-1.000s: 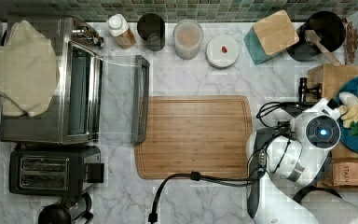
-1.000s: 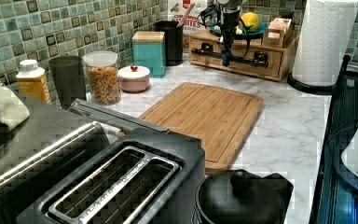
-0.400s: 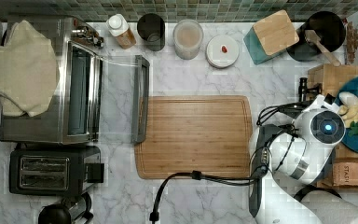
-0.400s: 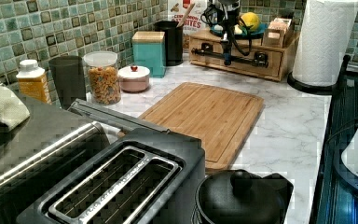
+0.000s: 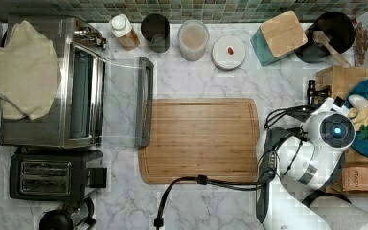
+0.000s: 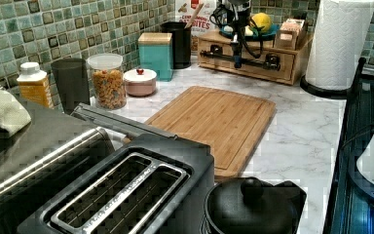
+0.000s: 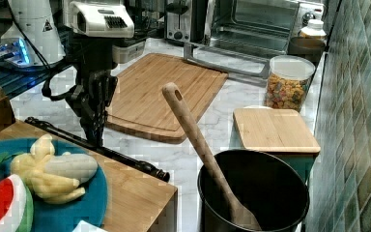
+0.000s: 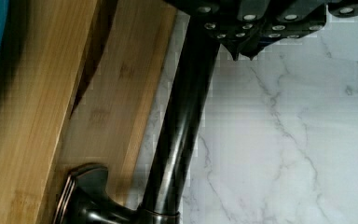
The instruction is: Close the drawer.
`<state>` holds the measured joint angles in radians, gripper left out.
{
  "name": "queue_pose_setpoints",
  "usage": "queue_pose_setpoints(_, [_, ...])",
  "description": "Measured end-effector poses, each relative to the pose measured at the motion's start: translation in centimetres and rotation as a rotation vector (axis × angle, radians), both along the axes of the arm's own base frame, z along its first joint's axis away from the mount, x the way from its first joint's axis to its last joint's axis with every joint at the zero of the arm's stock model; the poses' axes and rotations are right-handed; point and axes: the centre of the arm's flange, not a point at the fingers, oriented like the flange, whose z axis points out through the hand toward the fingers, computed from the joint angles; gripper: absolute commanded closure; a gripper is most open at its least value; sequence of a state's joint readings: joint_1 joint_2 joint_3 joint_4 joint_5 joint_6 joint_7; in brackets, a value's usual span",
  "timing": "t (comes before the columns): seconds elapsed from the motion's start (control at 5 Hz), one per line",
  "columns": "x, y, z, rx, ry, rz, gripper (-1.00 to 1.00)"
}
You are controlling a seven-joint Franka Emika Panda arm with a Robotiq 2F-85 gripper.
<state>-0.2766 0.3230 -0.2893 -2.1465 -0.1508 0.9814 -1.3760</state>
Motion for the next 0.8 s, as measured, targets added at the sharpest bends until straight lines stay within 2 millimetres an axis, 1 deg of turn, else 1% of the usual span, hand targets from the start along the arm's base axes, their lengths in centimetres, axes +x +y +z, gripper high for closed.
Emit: queue_pose_setpoints(0.8, [-0.05, -0.04, -0.01, 0.005, -0.001, -0.008, 1.00])
